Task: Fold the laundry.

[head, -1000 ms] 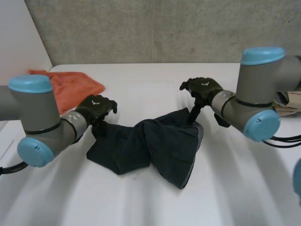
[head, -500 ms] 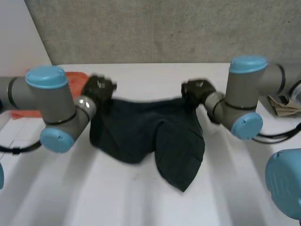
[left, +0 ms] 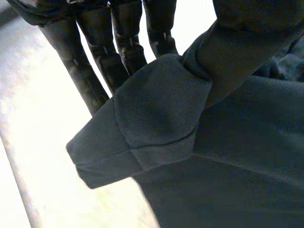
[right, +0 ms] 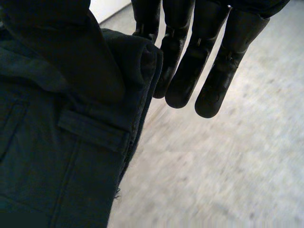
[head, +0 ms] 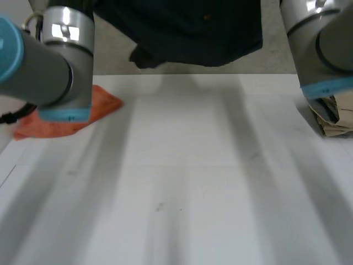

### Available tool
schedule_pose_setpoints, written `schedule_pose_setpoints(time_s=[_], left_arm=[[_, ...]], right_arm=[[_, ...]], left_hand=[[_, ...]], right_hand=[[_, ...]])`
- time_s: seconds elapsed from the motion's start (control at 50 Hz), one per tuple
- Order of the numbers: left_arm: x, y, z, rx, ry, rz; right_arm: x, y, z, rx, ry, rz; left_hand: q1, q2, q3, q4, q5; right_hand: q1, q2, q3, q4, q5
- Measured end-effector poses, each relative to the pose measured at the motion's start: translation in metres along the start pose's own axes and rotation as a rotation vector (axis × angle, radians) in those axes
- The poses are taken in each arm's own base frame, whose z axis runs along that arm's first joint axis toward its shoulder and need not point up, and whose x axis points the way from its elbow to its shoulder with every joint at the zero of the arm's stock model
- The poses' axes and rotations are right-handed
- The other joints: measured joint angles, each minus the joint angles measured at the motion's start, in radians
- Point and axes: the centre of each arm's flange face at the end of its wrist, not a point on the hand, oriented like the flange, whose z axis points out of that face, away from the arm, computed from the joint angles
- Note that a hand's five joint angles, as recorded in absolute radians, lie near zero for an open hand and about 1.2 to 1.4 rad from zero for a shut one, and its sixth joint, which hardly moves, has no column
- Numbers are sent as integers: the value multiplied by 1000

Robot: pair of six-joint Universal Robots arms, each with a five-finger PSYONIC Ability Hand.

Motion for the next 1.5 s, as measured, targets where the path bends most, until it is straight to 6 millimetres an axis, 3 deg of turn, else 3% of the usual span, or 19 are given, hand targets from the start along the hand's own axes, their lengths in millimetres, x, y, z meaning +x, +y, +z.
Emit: schedule_pose_setpoints(time_s=[0.02, 0.06, 0.08, 0.16, 0.26, 0.28, 0.3, 0.36, 0.44, 0.56, 0.82, 0.9, 0.92, 0.96, 1.14, 1.26, 1.34, 1.4, 1.5], left_arm=[[4, 8, -13, -44, 23, -2], [5, 11, -18, -62, 34, -2], [13, 25, -40, -136, 76, -2], [33, 52, -93, -293, 175, -1], [51, 75, -158, -471, 293, 10], [52, 76, -162, -482, 300, 11], [55, 79, -182, -537, 339, 15], [58, 80, -203, -603, 383, 22], [54, 75, -228, -706, 431, 37], [40, 75, -243, -824, 440, 61], [26, 91, -254, -936, 400, 96], [26, 92, -259, -947, 405, 98], [27, 92, -260, -948, 408, 98], [27, 92, -261, -948, 410, 98], [22, 93, -257, -946, 393, 109], [9, 75, -244, -907, 362, 113], [-1, 52, -242, -908, 377, 132], [-6, 41, -246, -935, 414, 160], [-14, 12, -272, -1053, 591, 259]], right_arm=[[-3, 11, -11, -53, -15, 2], [-5, 16, -16, -78, -22, 2], [-12, 35, -34, -158, -42, 1], [-30, 78, -81, -347, -104, -33], [-50, 125, -141, -553, -214, -139], [-51, 127, -144, -563, -220, -146], [-56, 139, -163, -625, -261, -185], [-60, 147, -182, -686, -302, -214], [-63, 148, -213, -788, -363, -232], [-59, 131, -231, -841, -369, -202], [-43, 125, -256, -927, -321, -161], [-41, 125, -259, -938, -316, -160], [-41, 124, -260, -941, -316, -160], [-41, 124, -261, -942, -316, -160], [-40, 119, -260, -957, -329, -165], [-38, 104, -261, -1007, -378, -179], [-35, 83, -266, -1073, -466, -234], [-30, 72, -271, -1119, -516, -269], [-17, 44, -283, -1232, -644, -327]], left_hand=[[0, 0, 1, 0, 0], [0, 0, 1, 0, 0], [0, 0, 1, 0, 0], [0, 0, 1, 1, 7], [0, 1, 1, 4, 8], [0, 0, 1, 4, 8], [0, -23, -14, -21, 4], [-31, -107, -87, -99, -40], [-433, -487, -471, -480, -429], [-596, -673, -661, -679, -632], [-607, -688, -674, -694, -646], [-334, -435, -425, -447, -399], [-130, -241, -232, -241, -197], [17, -63, -57, -68, -27], [20, -5, 1, 0, 8], [20, -5, 1, 0, 8], [20, -5, 1, 0, 8], [20, -5, 1, 0, 8], [20, -5, 1, 0, 8]], right_hand=[[0, 0, 0, 0, 0], [0, 0, 0, 0, 0], [0, 0, 0, 0, 0], [0, 0, 0, 0, 0], [0, 0, 0, 0, 0], [0, 0, 0, 0, 0], [0, 0, 0, 0, 0], [0, 0, 0, 0, 0], [0, 0, 0, 0, 0], [0, 0, 0, 0, 0], [0, 0, 0, 0, 0], [0, 0, 0, 0, 0], [0, 0, 0, 0, 0], [0, 0, 0, 0, 0], [0, 0, 0, 0, 0], [0, 0, 0, 0, 0], [0, 0, 0, 0, 0], [0, 0, 0, 0, 0], [0, 0, 0, 0, 0]])
